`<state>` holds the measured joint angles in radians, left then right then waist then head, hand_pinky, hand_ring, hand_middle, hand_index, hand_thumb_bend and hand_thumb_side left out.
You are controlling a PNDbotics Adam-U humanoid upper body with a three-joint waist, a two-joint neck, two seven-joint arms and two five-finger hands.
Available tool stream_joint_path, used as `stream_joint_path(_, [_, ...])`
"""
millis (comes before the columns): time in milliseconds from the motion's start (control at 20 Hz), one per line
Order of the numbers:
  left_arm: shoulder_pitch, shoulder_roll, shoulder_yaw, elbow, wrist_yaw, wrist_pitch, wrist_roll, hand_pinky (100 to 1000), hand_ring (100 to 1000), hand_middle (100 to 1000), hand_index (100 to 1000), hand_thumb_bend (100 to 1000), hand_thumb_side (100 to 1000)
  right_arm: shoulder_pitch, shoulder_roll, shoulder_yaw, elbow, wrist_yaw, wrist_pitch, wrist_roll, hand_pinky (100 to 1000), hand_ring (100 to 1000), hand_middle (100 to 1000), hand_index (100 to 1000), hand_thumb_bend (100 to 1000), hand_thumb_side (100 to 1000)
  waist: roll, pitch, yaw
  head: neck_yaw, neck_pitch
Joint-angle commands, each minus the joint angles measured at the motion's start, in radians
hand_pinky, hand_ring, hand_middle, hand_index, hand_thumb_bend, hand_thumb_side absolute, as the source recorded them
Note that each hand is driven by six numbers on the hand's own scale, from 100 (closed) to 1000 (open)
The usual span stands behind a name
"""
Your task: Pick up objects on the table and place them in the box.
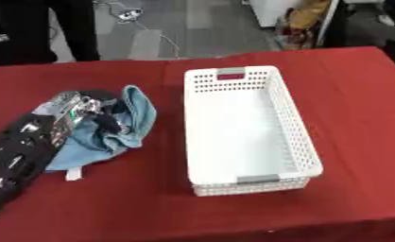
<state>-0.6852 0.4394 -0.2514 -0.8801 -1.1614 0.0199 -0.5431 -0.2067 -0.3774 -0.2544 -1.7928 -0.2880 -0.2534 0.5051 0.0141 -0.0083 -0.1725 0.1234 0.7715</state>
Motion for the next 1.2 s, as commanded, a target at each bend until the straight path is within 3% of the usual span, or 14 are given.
stream_joint_path(50, [0.009, -0.002, 0.013, 0.063, -0.119, -0.016, 0.020, 326, 332, 473, 531, 612, 448, -0.018, -0.012, 0.000, -0.015, -0.005, 0.000, 0.003, 815, 954, 887, 1000, 100, 935, -0.005, 0.002, 0.003, 0.012, -0.002])
stream_joint_path(100, [0.008, -0.010, 0.023, 0.075, -0.146, -0.016, 0.032, 170, 236, 414, 467, 554, 326, -0.019, -0.011, 0.001, -0.015, -0.005, 0.000, 0.004, 815, 954, 887, 1000, 100, 935, -0.006, 0.003, 0.004, 0.015, -0.002])
stream_joint_path(150, [0.008, -0.020, 0.037, 0.093, -0.165, -0.013, 0.046, 100, 174, 374, 427, 514, 243, -0.021, -0.010, 0.002, -0.015, -0.006, 0.000, 0.005, 815, 954, 887, 1000, 100, 935, -0.007, 0.004, 0.004, 0.019, -0.002])
stream_joint_path(200, [0.008, -0.029, 0.050, 0.113, -0.176, -0.009, 0.060, 100, 100, 325, 373, 460, 177, -0.022, -0.008, 0.002, -0.015, -0.007, 0.000, 0.006, 815, 954, 887, 1000, 100, 936, -0.008, 0.005, 0.004, 0.022, -0.002])
stream_joint_path(350, [0.012, -0.056, 0.085, 0.172, -0.184, 0.009, 0.102, 100, 100, 250, 287, 395, 148, -0.028, -0.005, 0.001, -0.016, -0.009, 0.001, 0.005, 815, 953, 886, 1000, 100, 936, -0.009, 0.008, 0.000, 0.028, -0.002])
stream_joint_path(500, [0.015, -0.067, 0.103, 0.207, -0.172, 0.017, 0.130, 100, 100, 207, 265, 383, 157, -0.031, -0.004, 0.002, -0.016, -0.011, 0.003, 0.004, 815, 954, 886, 1000, 100, 936, -0.008, 0.010, 0.000, 0.027, -0.002])
stream_joint_path(600, [0.018, -0.069, 0.110, 0.214, -0.151, 0.022, 0.149, 100, 100, 158, 256, 314, 166, -0.032, -0.003, 0.002, -0.016, -0.011, 0.003, 0.005, 815, 954, 887, 1000, 100, 939, -0.008, 0.011, 0.001, 0.025, -0.002])
stream_joint_path(650, [0.019, -0.069, 0.114, 0.216, -0.134, 0.026, 0.156, 100, 100, 140, 249, 230, 174, -0.033, -0.003, 0.002, -0.016, -0.011, 0.004, 0.005, 815, 953, 886, 1000, 100, 937, -0.008, 0.011, 0.001, 0.024, -0.002])
stream_joint_path(700, [0.021, -0.067, 0.115, 0.216, -0.116, 0.029, 0.162, 100, 100, 144, 250, 234, 174, -0.033, -0.003, 0.001, -0.016, -0.011, 0.004, 0.005, 815, 953, 886, 1000, 100, 935, -0.008, 0.011, 0.000, 0.024, -0.002])
stream_joint_path(750, [0.021, -0.064, 0.115, 0.212, -0.095, 0.031, 0.164, 100, 100, 125, 244, 151, 187, -0.033, -0.003, 0.001, -0.016, -0.011, 0.004, 0.004, 815, 953, 886, 1000, 100, 937, -0.007, 0.011, 0.000, 0.022, -0.002])
stream_joint_path(900, [0.019, -0.041, 0.111, 0.182, 0.009, 0.029, 0.133, 100, 100, 125, 240, 100, 196, -0.031, -0.004, -0.001, -0.016, -0.011, 0.005, 0.003, 815, 953, 886, 1000, 100, 937, -0.007, 0.008, -0.002, 0.017, -0.002])
stream_joint_path(1100, [0.005, 0.048, 0.089, 0.077, 0.277, 0.021, 0.053, 100, 100, 133, 225, 100, 233, -0.027, -0.009, -0.004, -0.015, -0.009, 0.006, -0.002, 815, 953, 886, 1000, 100, 937, -0.002, 0.003, -0.004, 0.009, -0.002])
stream_joint_path(1150, [0.005, 0.076, 0.089, 0.032, 0.368, 0.031, 0.052, 100, 100, 137, 213, 100, 437, -0.026, -0.010, -0.005, -0.014, -0.008, 0.006, -0.002, 815, 954, 886, 1000, 100, 937, -0.001, 0.002, -0.004, 0.006, -0.002])
stream_joint_path(1200, [0.009, 0.104, 0.088, -0.016, 0.457, 0.046, 0.059, 100, 100, 135, 216, 100, 246, -0.025, -0.010, -0.005, -0.014, -0.007, 0.006, -0.002, 815, 954, 886, 1000, 100, 937, 0.000, 0.002, -0.004, 0.004, -0.002])
